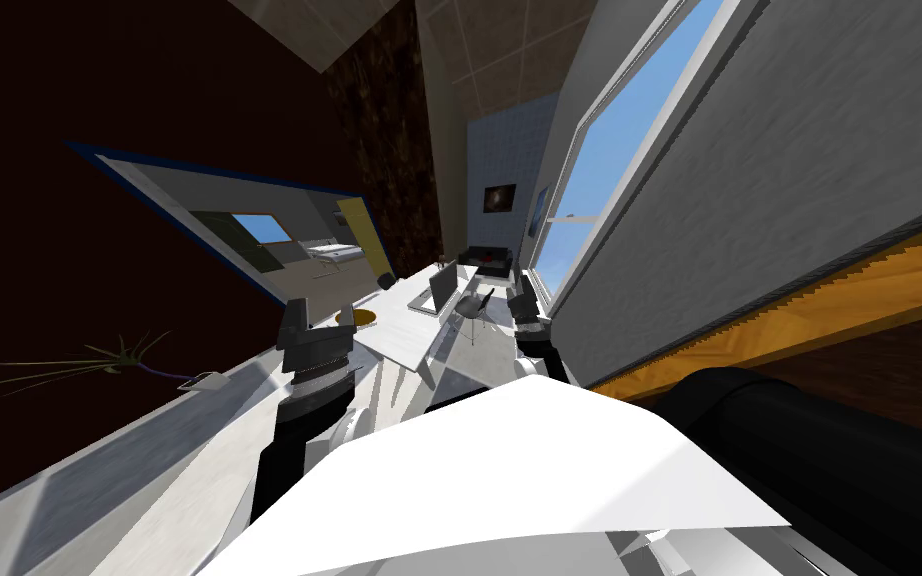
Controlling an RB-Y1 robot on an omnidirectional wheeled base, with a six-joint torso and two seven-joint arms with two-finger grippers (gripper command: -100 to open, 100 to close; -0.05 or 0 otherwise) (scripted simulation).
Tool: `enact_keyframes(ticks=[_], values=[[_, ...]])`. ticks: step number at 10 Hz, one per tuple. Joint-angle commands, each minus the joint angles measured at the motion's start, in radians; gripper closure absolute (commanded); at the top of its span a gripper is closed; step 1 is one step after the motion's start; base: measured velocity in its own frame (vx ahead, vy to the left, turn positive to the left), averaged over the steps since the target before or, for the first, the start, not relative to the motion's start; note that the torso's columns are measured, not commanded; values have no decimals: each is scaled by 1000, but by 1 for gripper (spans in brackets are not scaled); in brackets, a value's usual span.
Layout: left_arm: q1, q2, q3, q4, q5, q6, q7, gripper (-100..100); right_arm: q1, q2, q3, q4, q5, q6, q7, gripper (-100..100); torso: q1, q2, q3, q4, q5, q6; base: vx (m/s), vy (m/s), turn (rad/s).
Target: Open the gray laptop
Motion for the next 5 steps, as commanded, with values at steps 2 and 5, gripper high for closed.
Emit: enact_keyframes(ticks=[2, 5], values=[[0, 0, 0, 0, 0, 0, 0, 0, 0, 0, 0, 0, 0, 0, 0, 0, 0, 104, -209, 105, 0, 0, 0, 0, 0], [0, 0, 0, 0, 0, 0, 0, 0, 0, 0, 0, 0, 0, 0, 0, 0, 0, 322, -644, 322, 0, 0, 0, 0, 0]])
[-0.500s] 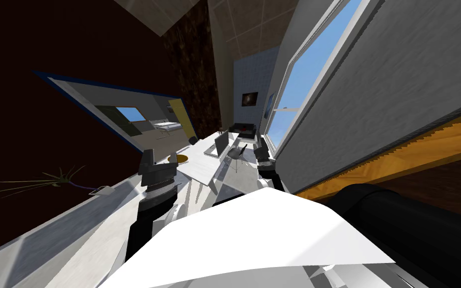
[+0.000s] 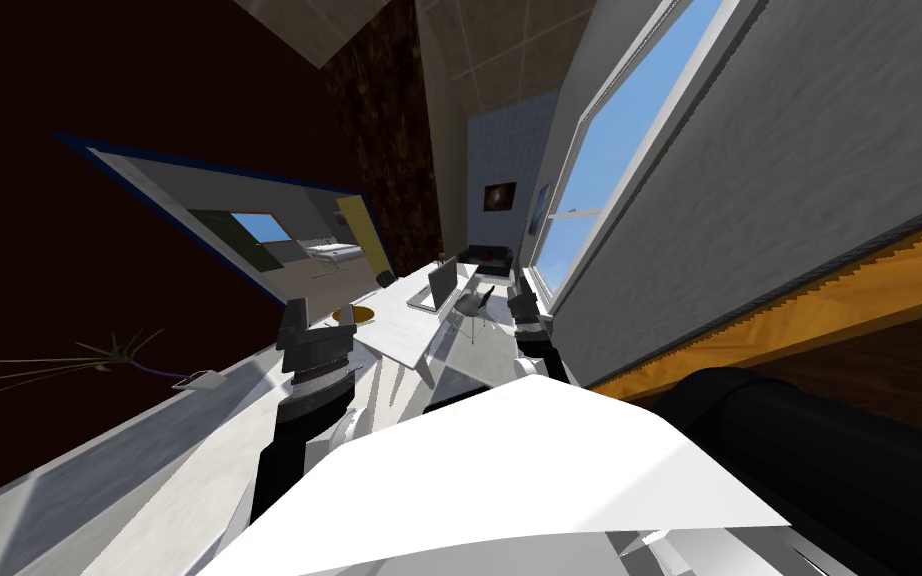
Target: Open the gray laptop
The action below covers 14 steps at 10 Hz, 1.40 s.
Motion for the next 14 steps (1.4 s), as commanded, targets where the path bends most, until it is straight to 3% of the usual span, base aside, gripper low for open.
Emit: enact_keyframes(ticks=[1, 4, 5, 7, 10, 11, 13, 14], values=[[0, 0, 0, 0, 0, 0, 0, 0, 0, 0, 0, 0, 0, 0, 0, 0, 0, 74, -147, 74, 0, 0, 0, 0, 0], [0, 0, 0, 0, 0, 0, 0, 0, 0, 0, 0, 0, 0, 0, 0, 0, 0, 296, -590, 295, 0, 0, 0, 0, 0], [-3, 29, -3, 5, 10, -1, 0, -100, 0, 0, 0, 0, 0, 0, 0, 0, 0, 369, -738, 369, 0, 0, 15, -8, -7], [-11, 81, -9, 15, 35, -3, 0, -100, 0, 0, 0, 0, 0, 0, 0, 0, -1, 412, -827, 412, 0, 0, 20, -29, -12], [-28, 174, -25, 36, 95, -8, 0, -100, 0, 0, 0, 0, 0, 0, 0, 0, 0, 415, -832, 416, 0, 0, 41, -40, -18], [-28, 187, -25, 36, 95, -8, 0, -100, 0, 0, 0, 0, 0, 0, 0, 0, 0, 416, -832, 416, 0, 0, 34, -30, -5], [-42, 255, -39, 53, 146, -13, 0, -100, 0, 0, 0, 0, 0, 0, 0, 0, 0, 416, -831, 416, 0, 0, 48, -45, -20], [-42, 271, -39, 53, 146, -13, 0, -100, 0, 0, 0, 0, 0, 0, 0, 0, -1, 415, -832, 416, 0, 0, 39, -44, -6]])
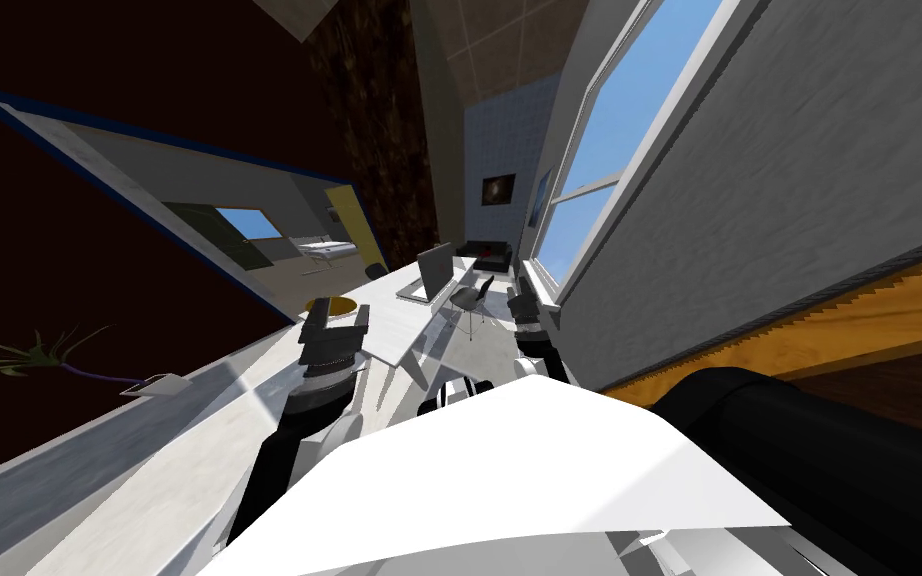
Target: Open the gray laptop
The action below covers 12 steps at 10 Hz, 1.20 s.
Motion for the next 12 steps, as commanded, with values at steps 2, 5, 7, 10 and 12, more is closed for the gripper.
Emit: enact_keyframes(ticks=[2, 5, 7, 10, 12], values=[[-18, 101, -21, 23, 74, -10, 0, -100, 0, 0, 0, 0, 0, 0, 0, 0, 2, 1, 1, 0, 0, 0, 39, -47, -24], [-27, 174, -30, 32, 105, -14, 0, -100, 0, 0, 0, 0, 0, 0, 0, 0, 1, 0, 0, 0, 0, 0, 43, -38, -11], [-35, 225, -38, 41, 137, -17, 0, -100, 0, 0, 0, 0, 0, 0, 0, 0, 1, 1, 1, 0, 0, 0, 34, -32, -15], [-53, 316, -56, 58, 203, -24, 0, -100, 0, 0, 0, 0, 0, 0, 0, 0, 1, 1, 0, 0, 0, 0, 40, -42, -17], [-61, 368, -65, 68, 236, -28, 0, -100, 0, 0, 0, 0, 0, 0, 0, 0, 1, 1, 0, 0, 0, 0, 37, -41, -15]])
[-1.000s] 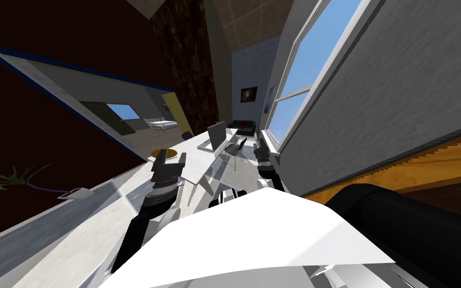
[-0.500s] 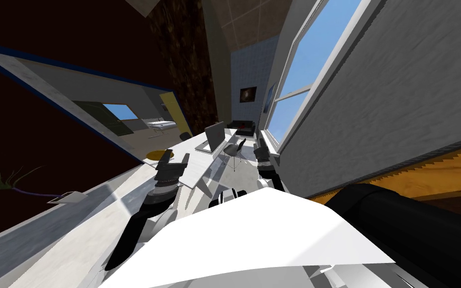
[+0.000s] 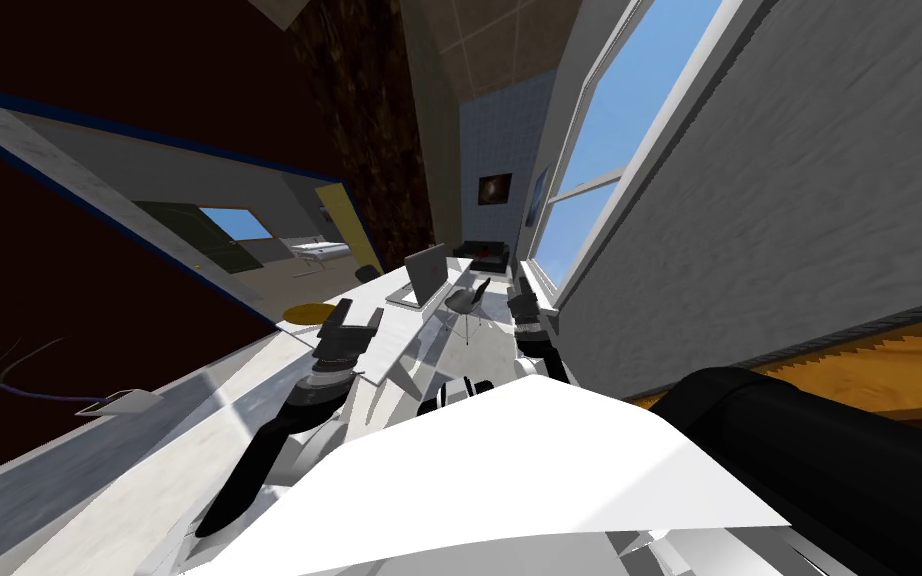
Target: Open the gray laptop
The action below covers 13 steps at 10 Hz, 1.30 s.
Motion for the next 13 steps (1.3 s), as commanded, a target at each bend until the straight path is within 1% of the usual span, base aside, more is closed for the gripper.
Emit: enact_keyframes(ticks=[1, 2, 3, 4, 5, 6, 7, 8, 9, 10, 11, 12, 13], values=[[-10, 70, -10, 11, 38, -6, 0, -100, 0, 0, 0, 0, 0, 0, 0, 0, 0, 0, 0, 0, 0, 0, 40, -34, -9], [-19, 105, -19, 21, 72, -9, 0, -100, 0, 0, 0, 0, 0, 0, 0, 0, 0, 0, 0, 0, 0, 0, 45, -32, -18], [-19, 127, -19, 21, 72, -9, 0, -100, 0, 0, 0, 0, 0, 0, 0, 0, 0, 0, 0, 0, 0, 0, 36, -29, -12], [-28, 162, -29, 31, 106, -13, 0, -100, 0, 0, 0, 0, 0, 0, 0, 0, 0, 0, 0, 0, 0, 0, 43, -32, -21], [-28, 186, -29, 31, 106, -13, 0, -100, 0, 0, 0, 0, 0, 0, 0, 0, 0, 0, 0, 0, 0, 0, 43, -37, -11], [-38, 220, -38, 43, 141, -16, 0, -100, 0, 0, 0, 0, 0, 0, 0, 0, -1, 0, 0, 0, 0, 0, 36, -59, -20], [-38, 244, -38, 43, 141, -16, 0, -100, 0, 0, 0, 0, 0, 0, 0, 0, -2, 0, 0, 0, 0, 0, 37, -42, -11], [-48, 277, -47, 56, 175, -19, 0, -100, 0, 0, 0, 0, 0, 0, 0, 0, 0, 0, 0, 0, 0, 0, 53, -37, -27], [-48, 304, -47, 56, 175, -19, 0, -100, 0, 0, 0, 0, 0, 0, 0, 0, 0, -1, 0, 0, 0, 0, 43, -35, -9], [-58, 336, -56, 70, 210, -22, 0, -100, 0, 0, 0, 0, 0, 0, 0, 0, 0, 0, 0, 0, 0, 0, 41, -41, -20], [-58, 363, -56, 70, 210, -22, 0, -100, 0, 0, 0, 0, 0, 0, 0, 0, 0, 0, 0, 0, 0, 0, 35, -35, -11], [-69, 396, -66, 87, 245, -24, 0, -100, 0, 0, 0, 0, 0, 0, 0, 0, 0, 0, 0, 0, 0, 0, 38, -44, -21], [-69, 422, -66, 87, 245, -24, 0, -100, 0, 0, 0, 0, 0, 0, 0, 0, -1, 0, 0, 0, 0, 0, 40, -37, -11]])
